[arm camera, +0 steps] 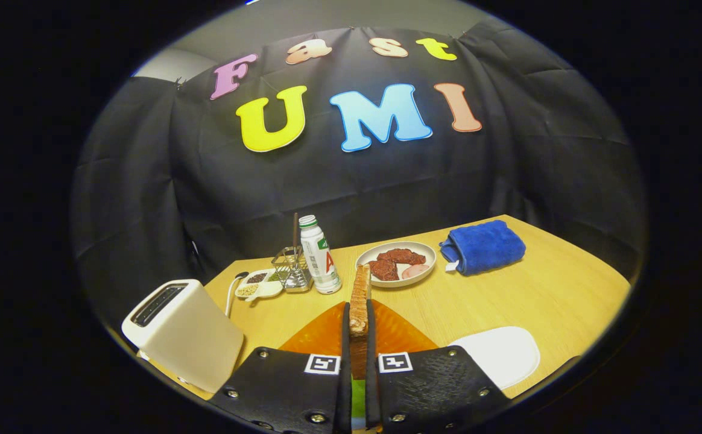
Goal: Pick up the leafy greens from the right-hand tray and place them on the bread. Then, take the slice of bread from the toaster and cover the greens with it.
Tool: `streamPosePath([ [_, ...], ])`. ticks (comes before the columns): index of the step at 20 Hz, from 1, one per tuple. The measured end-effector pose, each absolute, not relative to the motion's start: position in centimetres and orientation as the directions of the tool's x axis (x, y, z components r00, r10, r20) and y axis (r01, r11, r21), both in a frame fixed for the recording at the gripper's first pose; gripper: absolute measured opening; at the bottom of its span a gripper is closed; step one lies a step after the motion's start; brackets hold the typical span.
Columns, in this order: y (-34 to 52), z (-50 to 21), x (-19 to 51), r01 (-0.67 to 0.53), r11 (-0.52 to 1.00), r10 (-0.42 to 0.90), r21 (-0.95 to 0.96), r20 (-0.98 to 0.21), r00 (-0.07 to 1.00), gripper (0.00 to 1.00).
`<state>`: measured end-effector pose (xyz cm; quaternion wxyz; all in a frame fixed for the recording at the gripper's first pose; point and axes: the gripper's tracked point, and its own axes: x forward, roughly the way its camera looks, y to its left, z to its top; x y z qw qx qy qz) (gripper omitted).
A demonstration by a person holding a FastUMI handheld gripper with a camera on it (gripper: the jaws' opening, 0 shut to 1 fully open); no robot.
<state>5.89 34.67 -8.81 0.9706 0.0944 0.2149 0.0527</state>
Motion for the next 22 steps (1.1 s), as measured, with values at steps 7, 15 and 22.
streamPosePath([
  [7, 37.4, -11.8, 3.6, -0.139, 0.980, 0.187, 0.141, -0.430, 0.883, 0.09],
  [15, 42.8, -14.4, 1.4, -0.223, 0.953, 0.297, 0.205, -0.491, 0.819, 0.09],
  [22, 44.9, -16.9, 0.1, -0.240, 0.949, 0.313, 0.202, -0.536, 0.784, 0.09],
])
